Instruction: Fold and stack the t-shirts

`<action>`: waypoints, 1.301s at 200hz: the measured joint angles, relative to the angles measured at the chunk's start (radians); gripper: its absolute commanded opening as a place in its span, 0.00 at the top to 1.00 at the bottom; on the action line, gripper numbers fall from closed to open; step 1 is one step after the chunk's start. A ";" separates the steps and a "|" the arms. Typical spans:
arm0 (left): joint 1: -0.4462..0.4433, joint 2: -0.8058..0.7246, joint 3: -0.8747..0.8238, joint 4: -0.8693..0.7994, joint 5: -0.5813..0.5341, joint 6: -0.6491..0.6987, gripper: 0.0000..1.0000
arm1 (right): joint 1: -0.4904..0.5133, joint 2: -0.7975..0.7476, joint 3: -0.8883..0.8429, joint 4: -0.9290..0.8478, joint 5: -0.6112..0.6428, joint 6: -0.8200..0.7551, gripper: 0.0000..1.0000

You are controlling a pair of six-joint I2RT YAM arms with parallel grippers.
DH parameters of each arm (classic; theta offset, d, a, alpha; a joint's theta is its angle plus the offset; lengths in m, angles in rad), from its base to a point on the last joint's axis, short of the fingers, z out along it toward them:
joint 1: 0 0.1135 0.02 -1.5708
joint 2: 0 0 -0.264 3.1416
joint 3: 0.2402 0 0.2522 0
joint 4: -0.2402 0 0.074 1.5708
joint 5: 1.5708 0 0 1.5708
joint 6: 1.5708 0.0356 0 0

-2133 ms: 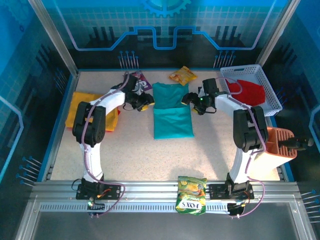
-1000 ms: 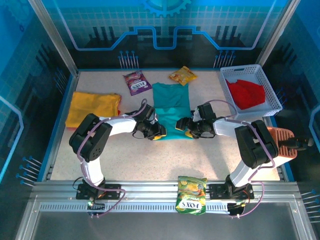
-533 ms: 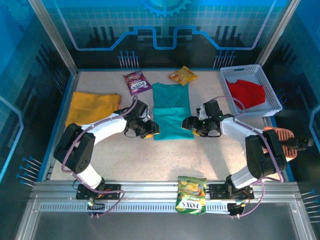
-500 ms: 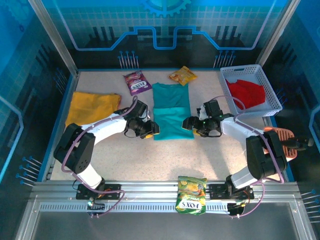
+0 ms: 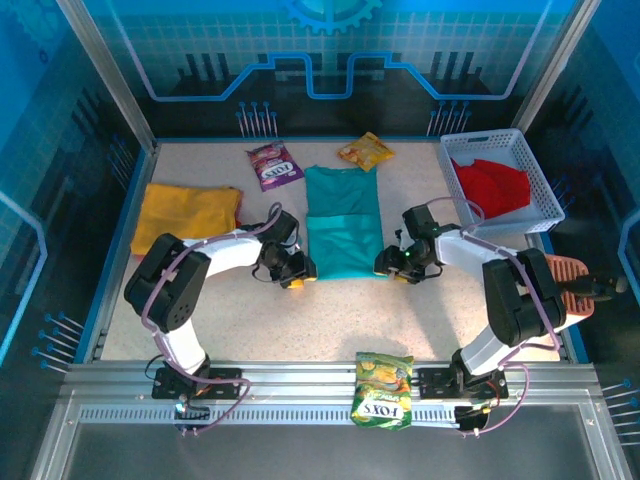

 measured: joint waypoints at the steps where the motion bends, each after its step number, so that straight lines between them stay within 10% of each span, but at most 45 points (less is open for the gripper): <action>1: 0.000 0.001 0.002 0.000 0.000 0.000 0.60 | 0.000 0.001 0.001 0.000 0.000 0.000 0.42; 260: -0.027 0.059 0.082 -0.016 -0.029 0.000 0.64 | 0.085 0.056 0.074 -0.040 0.101 0.014 0.44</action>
